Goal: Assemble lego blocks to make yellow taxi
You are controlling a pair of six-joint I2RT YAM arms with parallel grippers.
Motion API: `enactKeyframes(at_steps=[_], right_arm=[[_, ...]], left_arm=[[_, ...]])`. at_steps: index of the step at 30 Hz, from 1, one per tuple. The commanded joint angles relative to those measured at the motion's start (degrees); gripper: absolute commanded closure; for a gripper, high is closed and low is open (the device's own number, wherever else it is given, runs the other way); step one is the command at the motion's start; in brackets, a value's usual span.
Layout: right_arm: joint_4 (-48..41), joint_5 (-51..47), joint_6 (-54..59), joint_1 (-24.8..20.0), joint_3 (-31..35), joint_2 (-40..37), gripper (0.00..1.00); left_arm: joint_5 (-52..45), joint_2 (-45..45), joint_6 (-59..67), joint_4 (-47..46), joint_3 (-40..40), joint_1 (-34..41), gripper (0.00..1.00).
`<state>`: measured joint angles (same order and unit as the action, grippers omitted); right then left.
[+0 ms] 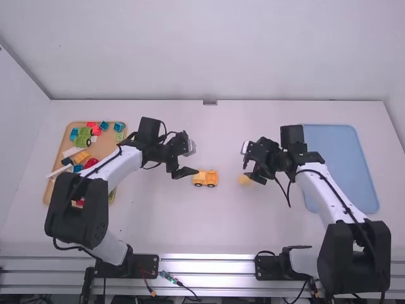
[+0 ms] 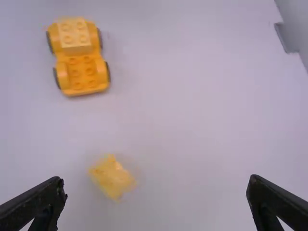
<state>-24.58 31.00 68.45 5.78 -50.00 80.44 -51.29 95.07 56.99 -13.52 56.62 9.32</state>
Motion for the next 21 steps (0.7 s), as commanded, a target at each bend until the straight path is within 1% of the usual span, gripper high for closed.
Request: enactKeyframes(at_steps=[1,2,5,7,10,12,18,21], right_arm=[[-0.5,8.39,12.12,0.15,2.78,-0.21,0.01],[-0.26,9.66,15.64,0.13,3.65,-0.21,0.0],[0.33,13.73,19.59,-0.98,5.38,-0.19,0.01],[-0.07,16.2,22.76,-2.78,6.25,0.3,0.01],[0.81,17.16,23.48,-4.48,6.54,2.35,0.01],[0.57,17.27,25.43,-6.01,6.19,5.39,0.01],[-5.01,21.7,30.8,-8.15,1.33,14.46,0.01],[-9.57,20.44,34.52,-8.46,-2.71,19.22,0.01]], left_arm=[[-3.19,0.96,2.25,-0.04,0.94,-0.31,0.01],[-3.78,1.27,3.58,-0.24,0.76,-0.31,0.01],[-6.45,1.84,11.34,-2.32,-0.33,-0.33,0.01],[-8.61,1.97,16.92,-2.43,-2.19,-0.33,0.01],[-9.0,2.36,19.02,-0.35,-4.15,-0.33,0.01],[-9.03,2.54,18.86,2.27,-5.95,-0.33,0.01],[-8.44,2.54,14.36,6.73,-7.96,-0.33,0.01],[-8.55,2.54,14.38,8.35,-8.96,-0.31,0.01]])
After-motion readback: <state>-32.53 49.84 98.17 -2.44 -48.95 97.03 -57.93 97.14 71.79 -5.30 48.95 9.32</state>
